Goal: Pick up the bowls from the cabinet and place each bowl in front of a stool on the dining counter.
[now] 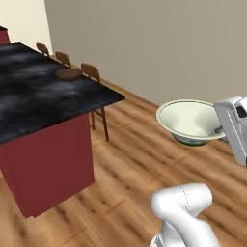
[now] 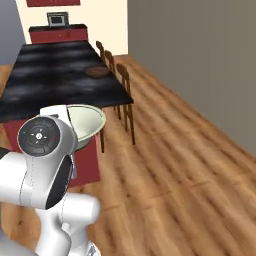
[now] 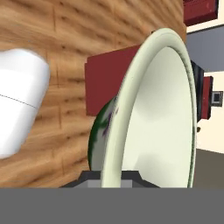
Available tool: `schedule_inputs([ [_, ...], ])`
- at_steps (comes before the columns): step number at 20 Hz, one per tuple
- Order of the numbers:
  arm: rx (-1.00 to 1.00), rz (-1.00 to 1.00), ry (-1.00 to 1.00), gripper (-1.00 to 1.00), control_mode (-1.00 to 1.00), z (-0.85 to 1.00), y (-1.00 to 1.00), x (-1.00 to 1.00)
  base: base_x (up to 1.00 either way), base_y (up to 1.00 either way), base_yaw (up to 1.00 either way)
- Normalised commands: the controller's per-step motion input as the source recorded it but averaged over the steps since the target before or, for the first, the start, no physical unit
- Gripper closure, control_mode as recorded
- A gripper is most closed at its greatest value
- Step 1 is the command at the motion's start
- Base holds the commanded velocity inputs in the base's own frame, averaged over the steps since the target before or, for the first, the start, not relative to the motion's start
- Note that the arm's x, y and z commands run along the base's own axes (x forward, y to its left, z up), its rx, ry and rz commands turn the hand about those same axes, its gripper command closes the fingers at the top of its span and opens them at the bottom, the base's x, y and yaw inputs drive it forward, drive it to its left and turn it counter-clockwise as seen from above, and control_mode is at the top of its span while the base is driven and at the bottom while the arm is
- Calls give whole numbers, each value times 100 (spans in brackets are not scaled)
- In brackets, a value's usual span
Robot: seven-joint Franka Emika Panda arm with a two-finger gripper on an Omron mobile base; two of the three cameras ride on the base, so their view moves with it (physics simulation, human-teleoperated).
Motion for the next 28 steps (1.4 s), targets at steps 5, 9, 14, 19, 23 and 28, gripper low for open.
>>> schedule_inputs([
  [5,0,0,0,100,100,0,0,0,100,-100,19],
  [9,0,0,0,100,100,0,0,0,100,-100,22],
  [14,0,0,0,100,100,0,0,0,100,-100,23],
  [19,0,0,0,100,100,0,0,0,95,-94,33],
  [23,0,0,0,100,100,0,0,0,99,-91,37],
  [28,0,0,0,100,100,0,0,0,100,-98,34],
])
